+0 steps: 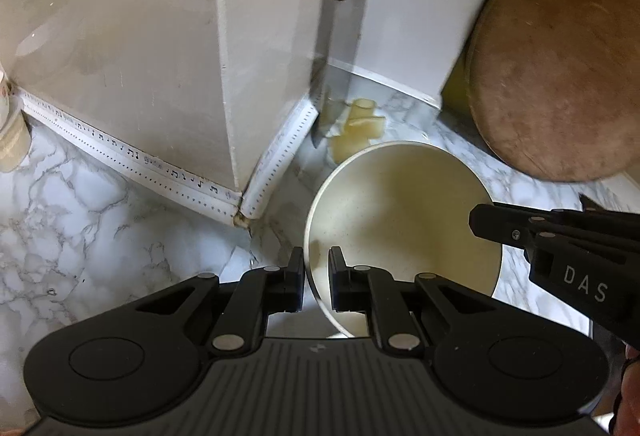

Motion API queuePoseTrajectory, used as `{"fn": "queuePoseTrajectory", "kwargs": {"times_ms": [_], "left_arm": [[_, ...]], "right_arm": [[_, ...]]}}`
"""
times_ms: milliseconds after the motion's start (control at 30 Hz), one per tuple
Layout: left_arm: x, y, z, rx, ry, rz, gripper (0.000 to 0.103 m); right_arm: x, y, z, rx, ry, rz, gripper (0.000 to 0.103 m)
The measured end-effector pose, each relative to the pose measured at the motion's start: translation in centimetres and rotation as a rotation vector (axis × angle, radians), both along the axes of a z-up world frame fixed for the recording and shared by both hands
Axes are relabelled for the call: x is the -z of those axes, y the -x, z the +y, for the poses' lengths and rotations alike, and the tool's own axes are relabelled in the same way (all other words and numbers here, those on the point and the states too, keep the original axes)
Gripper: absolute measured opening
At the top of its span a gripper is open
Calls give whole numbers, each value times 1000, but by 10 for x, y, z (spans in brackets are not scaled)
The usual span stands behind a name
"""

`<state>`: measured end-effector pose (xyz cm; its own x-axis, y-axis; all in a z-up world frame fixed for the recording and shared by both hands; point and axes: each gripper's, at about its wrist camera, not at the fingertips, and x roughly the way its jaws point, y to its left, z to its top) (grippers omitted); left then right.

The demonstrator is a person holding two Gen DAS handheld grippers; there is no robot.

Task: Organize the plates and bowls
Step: 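Lift the cream bowl with both tools and carry it over the pink pot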

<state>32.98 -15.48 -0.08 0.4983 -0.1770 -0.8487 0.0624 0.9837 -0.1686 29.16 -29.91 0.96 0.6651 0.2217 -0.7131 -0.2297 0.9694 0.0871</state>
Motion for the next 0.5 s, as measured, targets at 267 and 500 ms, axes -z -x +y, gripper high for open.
{"fn": "queuePoseTrajectory", "kwargs": {"times_ms": [267, 500], "left_arm": [[-12, 33, -8, 84, -21, 41, 11], [-10, 61, -12, 147, -54, 96, 11]], "right_arm": [[-10, 42, -9, 6, -20, 35, 7], [0, 76, -13, 15, -46, 97, 7]]}}
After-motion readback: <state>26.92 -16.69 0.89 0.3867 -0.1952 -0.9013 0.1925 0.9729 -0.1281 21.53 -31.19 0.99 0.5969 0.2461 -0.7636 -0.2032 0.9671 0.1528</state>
